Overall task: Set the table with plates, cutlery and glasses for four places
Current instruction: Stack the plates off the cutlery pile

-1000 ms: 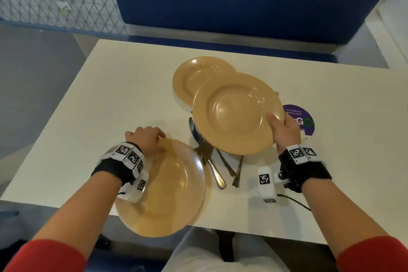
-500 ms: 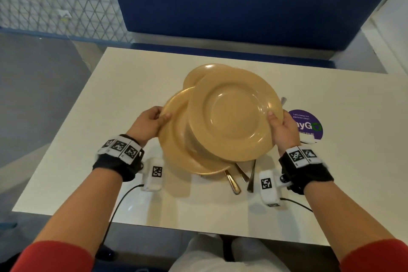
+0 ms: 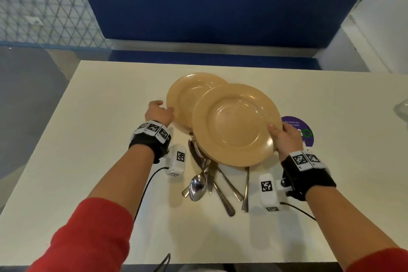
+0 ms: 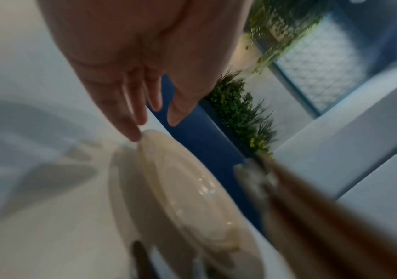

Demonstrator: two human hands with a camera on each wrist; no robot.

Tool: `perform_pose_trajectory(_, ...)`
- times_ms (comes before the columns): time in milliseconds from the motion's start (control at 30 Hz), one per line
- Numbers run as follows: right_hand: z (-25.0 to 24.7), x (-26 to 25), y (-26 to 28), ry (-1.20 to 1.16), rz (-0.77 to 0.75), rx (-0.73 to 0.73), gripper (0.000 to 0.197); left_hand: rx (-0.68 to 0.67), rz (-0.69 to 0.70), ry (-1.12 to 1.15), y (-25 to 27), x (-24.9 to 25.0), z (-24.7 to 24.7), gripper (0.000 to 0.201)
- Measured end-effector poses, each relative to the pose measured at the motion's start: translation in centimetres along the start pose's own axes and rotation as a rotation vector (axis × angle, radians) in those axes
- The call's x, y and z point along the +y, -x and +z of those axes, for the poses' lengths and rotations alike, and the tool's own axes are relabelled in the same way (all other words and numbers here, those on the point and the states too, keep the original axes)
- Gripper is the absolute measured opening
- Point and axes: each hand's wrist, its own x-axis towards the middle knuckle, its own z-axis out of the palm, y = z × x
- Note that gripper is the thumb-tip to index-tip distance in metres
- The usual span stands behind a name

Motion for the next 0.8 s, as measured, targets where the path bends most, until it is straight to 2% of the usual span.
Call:
perform_pose_trajectory(67, -0.4, -0.1, -0.8, -0.082, 0.033, 0.022, 0.020, 0.009, -0.026, -0.203, -0.9, 0.1, 0.8, 0.053)
perform_pose_trajectory(167, -0.9, -0.3, -1.5, -0.167, 0.082, 0.027, 0.018, -0.128, -0.009, -0.311, -1.6, -0.1, 1.9, 0.030)
perform_pose_trajectory(233, -1.1, -0.4, -1.9, -0.198, 0.090, 0.052, 0.024, -0.166, 0.002, -0.150, -2.1, -0.2, 2.1, 0.020)
perform_pose_trajectory(267, -1.1, -0.5, -2.1, -0.210, 0.088, 0.055, 0.025, -0.165, -0.013, 0.018, -2.4, -0.1, 2.1, 0.018)
perform_pose_trajectory(333, -1.1, -0.6, -2.3, -0.221, 0.077, 0.051, 0.020, -0.179, -0.044, 0.359, -2.5, 0.5, 1.8, 0.010)
perform_pose_trajectory(367, -1.0, -0.7, -2.4, -0.224, 0.066, 0.051, 0.016, -0.190, -0.022, 0.420, -2.2, 1.1, 1.5, 0.013)
perform_pose_trajectory(467, -1.0, -1.3, -2.6, -0.200, 0.004, 0.077, 0.020, -0.266, 0.106, 0.352, -0.7, 2.6, 1.3, 0.015)
perform_pose_trajectory(600, -2.0, -1.5, -2.9, 0.011, -0.097, 0.119, 0.031, -0.404, 0.219, 0.273, 2.2, 4.1, 2.9, 0.017)
perform_pose_trajectory(700, -3.9, -0.5, -3.3, 0.113, -0.081, 0.117, 0.038, -0.495, 0.248, 0.241, 4.9, 5.1, 5.4, 0.020)
perform_pose_trajectory(800, -7.0, 1.0, -4.2, 0.066, -0.010, 0.145, 0.047, -0.573, 0.243, 0.166, 7.5, 5.9, 8.9, 0.027)
